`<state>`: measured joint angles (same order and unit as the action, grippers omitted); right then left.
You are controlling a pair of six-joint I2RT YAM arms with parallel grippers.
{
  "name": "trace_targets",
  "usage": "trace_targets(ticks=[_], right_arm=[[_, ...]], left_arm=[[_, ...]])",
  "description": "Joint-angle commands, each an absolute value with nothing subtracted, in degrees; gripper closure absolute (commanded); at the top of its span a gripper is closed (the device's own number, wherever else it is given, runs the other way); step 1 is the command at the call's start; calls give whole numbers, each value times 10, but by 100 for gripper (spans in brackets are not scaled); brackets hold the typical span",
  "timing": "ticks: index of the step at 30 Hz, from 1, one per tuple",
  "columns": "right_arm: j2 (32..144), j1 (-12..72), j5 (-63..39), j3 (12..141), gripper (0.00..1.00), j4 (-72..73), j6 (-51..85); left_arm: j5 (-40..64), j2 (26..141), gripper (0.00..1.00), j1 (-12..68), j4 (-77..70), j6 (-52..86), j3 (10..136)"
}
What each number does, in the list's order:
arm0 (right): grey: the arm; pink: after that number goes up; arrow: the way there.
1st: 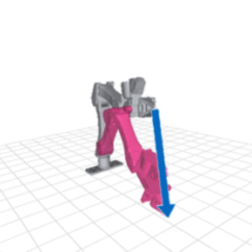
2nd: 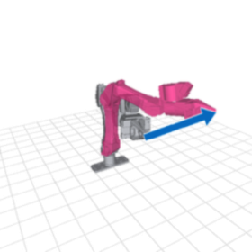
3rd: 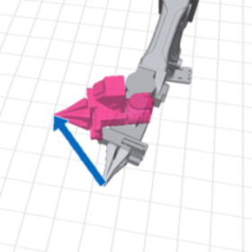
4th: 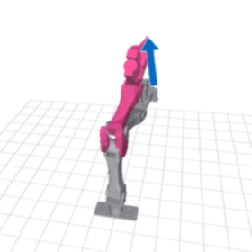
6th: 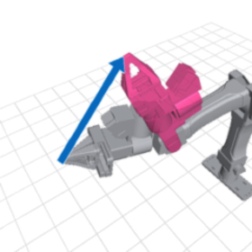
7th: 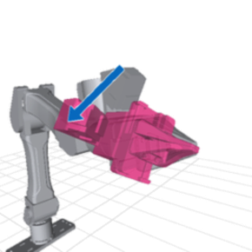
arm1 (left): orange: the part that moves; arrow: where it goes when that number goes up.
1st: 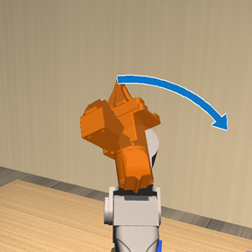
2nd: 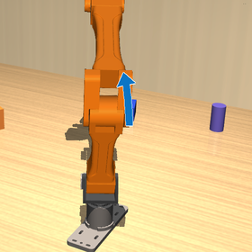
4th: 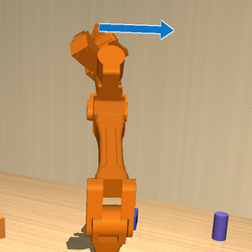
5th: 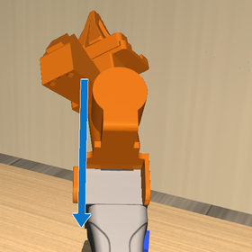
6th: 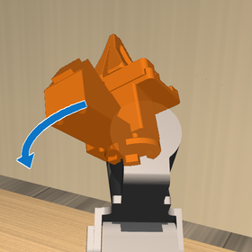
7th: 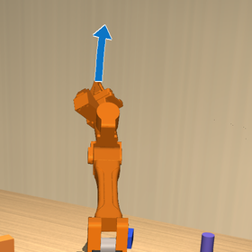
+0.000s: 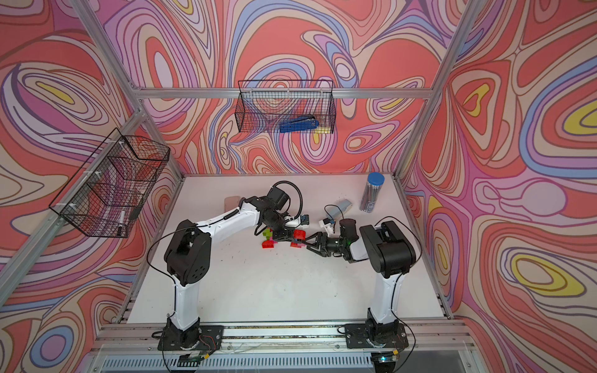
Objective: Assemble the letter s with lego
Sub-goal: Assemble the lego brick with the lego brick, then adjust the lego brick at the center of the board.
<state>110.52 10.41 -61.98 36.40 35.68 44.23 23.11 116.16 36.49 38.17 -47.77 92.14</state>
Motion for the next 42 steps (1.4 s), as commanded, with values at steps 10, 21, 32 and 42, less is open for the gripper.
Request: trace_targets(ticks=[10, 21, 32, 42], right_arm=[[943, 98, -513, 377, 33, 127, 110], [886, 123, -468, 274, 31, 368, 44], [970, 194, -413, 318, 31, 368, -48], [1023, 207, -403, 338, 36, 398, -72]], left_arm=[[245, 1134, 38, 359, 426, -470, 948], [254, 1086, 30, 345, 467, -460, 947], [269, 1020, 27, 338, 479, -431, 906], [260, 977, 25, 332, 494, -424, 873]])
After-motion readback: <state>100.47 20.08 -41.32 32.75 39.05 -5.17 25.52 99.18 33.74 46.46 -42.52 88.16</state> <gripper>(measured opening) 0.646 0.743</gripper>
